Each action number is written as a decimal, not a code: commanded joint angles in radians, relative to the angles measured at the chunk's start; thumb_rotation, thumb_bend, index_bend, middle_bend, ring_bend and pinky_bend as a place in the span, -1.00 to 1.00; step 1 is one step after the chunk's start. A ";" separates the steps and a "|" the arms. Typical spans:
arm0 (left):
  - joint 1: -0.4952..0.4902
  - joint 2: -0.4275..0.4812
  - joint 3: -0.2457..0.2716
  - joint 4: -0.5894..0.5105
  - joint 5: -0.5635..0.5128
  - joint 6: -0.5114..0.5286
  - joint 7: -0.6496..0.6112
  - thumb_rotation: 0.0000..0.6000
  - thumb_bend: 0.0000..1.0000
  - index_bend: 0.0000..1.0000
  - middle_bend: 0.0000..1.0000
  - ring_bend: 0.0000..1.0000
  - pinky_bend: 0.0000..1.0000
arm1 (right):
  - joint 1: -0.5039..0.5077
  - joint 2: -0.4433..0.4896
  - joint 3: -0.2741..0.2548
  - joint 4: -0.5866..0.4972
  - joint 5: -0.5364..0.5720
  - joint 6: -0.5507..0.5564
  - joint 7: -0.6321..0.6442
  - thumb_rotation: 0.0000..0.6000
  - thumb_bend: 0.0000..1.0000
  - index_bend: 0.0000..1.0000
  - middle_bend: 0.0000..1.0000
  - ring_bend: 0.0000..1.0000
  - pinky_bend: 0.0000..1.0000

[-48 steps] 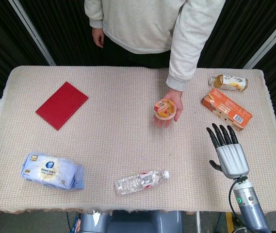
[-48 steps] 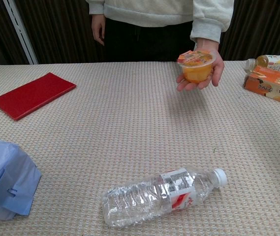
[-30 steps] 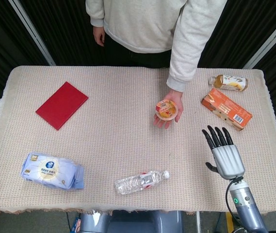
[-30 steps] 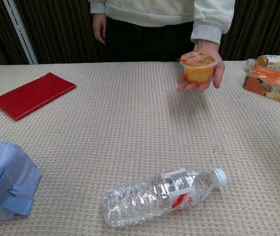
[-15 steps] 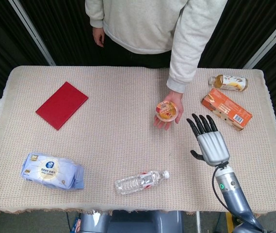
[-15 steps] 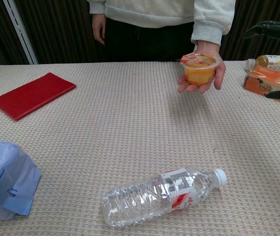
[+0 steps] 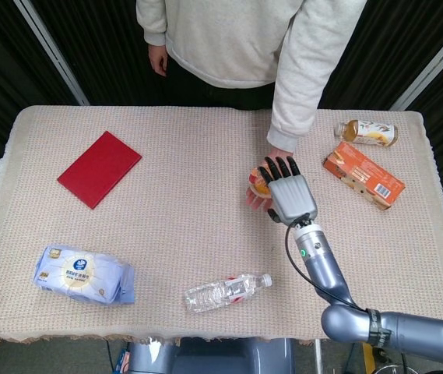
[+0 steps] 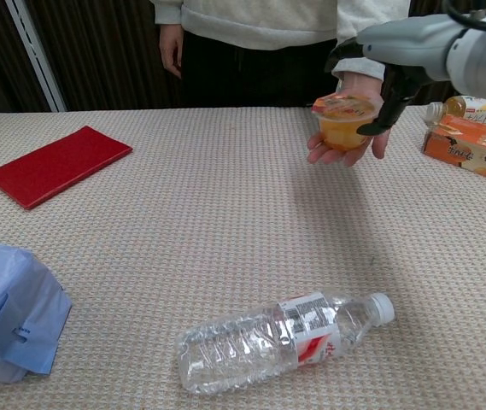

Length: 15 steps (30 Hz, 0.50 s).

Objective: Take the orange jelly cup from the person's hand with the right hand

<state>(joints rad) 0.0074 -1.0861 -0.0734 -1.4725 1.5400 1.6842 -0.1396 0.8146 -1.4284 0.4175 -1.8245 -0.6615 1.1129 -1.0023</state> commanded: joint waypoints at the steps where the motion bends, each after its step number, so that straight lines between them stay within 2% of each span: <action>1: 0.000 0.002 -0.001 -0.003 -0.005 -0.005 -0.004 1.00 -1.00 -1.00 -1.00 -1.00 -1.00 | 0.096 -0.060 0.012 0.066 0.119 0.016 -0.084 1.00 -0.57 -0.72 -0.91 -1.00 -0.91; 4: -0.002 0.004 -0.001 -0.004 -0.008 -0.012 0.001 1.00 -1.00 -1.00 -1.00 -1.00 -1.00 | 0.136 -0.082 0.009 0.110 0.171 0.020 -0.101 1.00 -0.57 -0.72 -0.91 -1.00 -0.91; 15: -0.003 0.015 -0.002 -0.020 -0.025 -0.035 -0.013 1.00 -1.00 -1.00 -1.00 -1.00 -1.00 | 0.219 -0.130 -0.020 0.261 0.252 0.006 -0.101 1.00 -0.54 -0.67 -0.89 -1.00 -0.91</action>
<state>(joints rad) 0.0042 -1.0719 -0.0757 -1.4916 1.5154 1.6503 -0.1524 1.0268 -1.5544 0.4036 -1.5720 -0.4163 1.1211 -1.1010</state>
